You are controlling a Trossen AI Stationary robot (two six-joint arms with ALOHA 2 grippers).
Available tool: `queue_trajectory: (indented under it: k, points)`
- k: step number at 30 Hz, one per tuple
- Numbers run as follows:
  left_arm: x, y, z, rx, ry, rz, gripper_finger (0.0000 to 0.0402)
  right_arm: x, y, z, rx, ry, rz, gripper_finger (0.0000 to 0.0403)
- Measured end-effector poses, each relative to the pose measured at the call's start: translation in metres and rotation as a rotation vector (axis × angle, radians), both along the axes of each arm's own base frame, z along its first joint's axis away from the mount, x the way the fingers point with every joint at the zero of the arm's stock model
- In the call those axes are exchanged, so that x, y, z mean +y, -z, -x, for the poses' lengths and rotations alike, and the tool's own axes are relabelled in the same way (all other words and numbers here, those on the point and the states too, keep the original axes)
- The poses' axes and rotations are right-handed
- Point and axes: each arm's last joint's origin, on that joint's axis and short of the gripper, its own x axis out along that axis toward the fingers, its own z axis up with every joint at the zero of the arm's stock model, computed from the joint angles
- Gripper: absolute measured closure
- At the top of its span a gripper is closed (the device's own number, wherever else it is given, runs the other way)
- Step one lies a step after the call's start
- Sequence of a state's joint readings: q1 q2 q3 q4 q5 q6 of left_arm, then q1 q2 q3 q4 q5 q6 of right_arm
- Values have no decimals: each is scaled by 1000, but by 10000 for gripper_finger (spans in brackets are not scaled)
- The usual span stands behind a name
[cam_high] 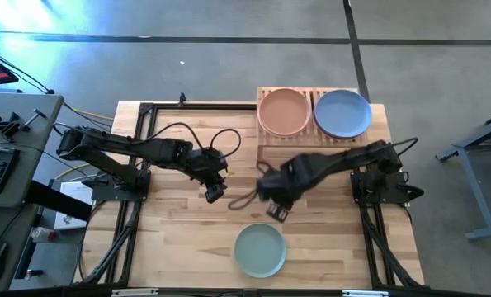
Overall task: Place and stack plates onto a shelf
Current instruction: Stack the light blue plate on top of the beige plate on the shelf
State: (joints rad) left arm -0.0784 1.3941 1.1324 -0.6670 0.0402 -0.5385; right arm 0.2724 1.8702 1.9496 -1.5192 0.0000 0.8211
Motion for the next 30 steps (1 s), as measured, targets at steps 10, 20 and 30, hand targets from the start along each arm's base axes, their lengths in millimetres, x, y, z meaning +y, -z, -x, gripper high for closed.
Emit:
queue_trajectory:
  k: [10,20,30]
  points:
    - [0,0,0,-1,-7,1,289,45,67,-3,-22,23,-78,299]
    - [0,0,0,-2,-8,2,289,57,120,4,-32,58,-87,299]
    - [0,-1,-1,-8,-8,2,289,58,157,6,-116,52,-131,299]
